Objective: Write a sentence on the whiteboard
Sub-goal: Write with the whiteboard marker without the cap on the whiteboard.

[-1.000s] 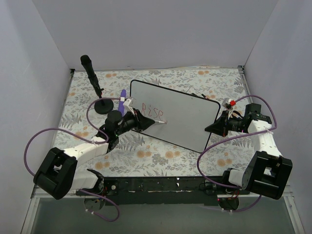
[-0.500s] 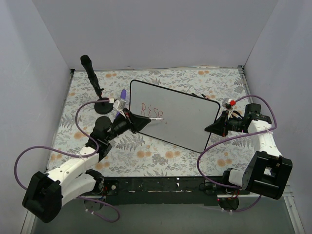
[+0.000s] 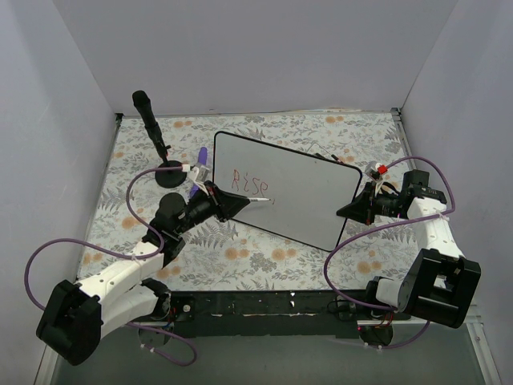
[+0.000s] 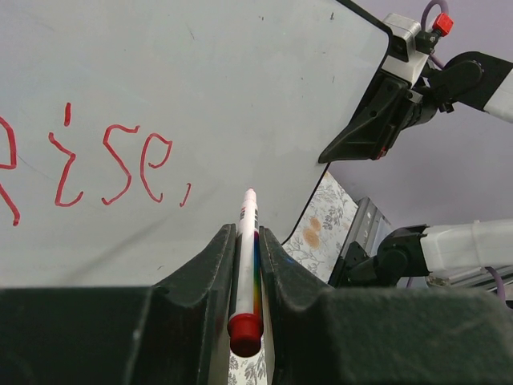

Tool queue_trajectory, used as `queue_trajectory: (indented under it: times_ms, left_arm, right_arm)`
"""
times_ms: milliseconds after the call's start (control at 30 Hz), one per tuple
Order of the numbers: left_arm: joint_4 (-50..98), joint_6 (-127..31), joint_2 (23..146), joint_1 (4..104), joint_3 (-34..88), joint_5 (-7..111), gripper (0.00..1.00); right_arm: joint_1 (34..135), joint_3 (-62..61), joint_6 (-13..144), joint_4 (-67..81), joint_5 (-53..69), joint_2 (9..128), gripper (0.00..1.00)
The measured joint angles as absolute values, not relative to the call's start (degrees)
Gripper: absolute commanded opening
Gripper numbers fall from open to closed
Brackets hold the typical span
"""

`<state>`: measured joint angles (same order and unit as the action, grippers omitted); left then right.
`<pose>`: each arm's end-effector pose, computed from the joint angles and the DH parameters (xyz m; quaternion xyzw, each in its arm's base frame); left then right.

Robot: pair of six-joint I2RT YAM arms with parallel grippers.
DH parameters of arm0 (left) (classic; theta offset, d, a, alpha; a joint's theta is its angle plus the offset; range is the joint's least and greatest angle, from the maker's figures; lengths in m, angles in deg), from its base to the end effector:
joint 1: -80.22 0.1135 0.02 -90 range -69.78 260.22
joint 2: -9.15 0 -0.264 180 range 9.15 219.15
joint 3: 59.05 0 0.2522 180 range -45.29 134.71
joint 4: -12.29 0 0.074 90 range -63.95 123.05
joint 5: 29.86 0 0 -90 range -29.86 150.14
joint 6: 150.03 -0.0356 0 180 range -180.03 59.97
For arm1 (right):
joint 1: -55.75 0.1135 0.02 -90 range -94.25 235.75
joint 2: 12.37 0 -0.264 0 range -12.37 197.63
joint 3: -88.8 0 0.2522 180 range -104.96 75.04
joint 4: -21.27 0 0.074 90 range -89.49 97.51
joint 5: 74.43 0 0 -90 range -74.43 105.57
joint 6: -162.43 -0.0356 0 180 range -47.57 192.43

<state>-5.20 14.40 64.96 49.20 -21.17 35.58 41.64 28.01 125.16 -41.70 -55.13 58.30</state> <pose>0.1792 -0.1250 0.2534 -0.1173 0.6998 -0.6391 0.2967 0.2083 -0.0177 0.2374 -0.3481 0.7326 0.4105 0.4166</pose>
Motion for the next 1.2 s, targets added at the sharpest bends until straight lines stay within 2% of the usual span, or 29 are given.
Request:
queue_trajectory:
  times_ms: [833,1200]
  left_arm:
    - [-1.33,14.12,65.13,43.89,-18.52,42.18,0.00]
    - [-3.03,11.19,70.97,38.82,-15.72,45.81,0.00]
  right_arm:
    - [41.68,28.01,125.16,-41.68,-55.11,58.30,0.01]
    - [41.68,28.01,125.13,-41.64,-55.11,58.30,0.01]
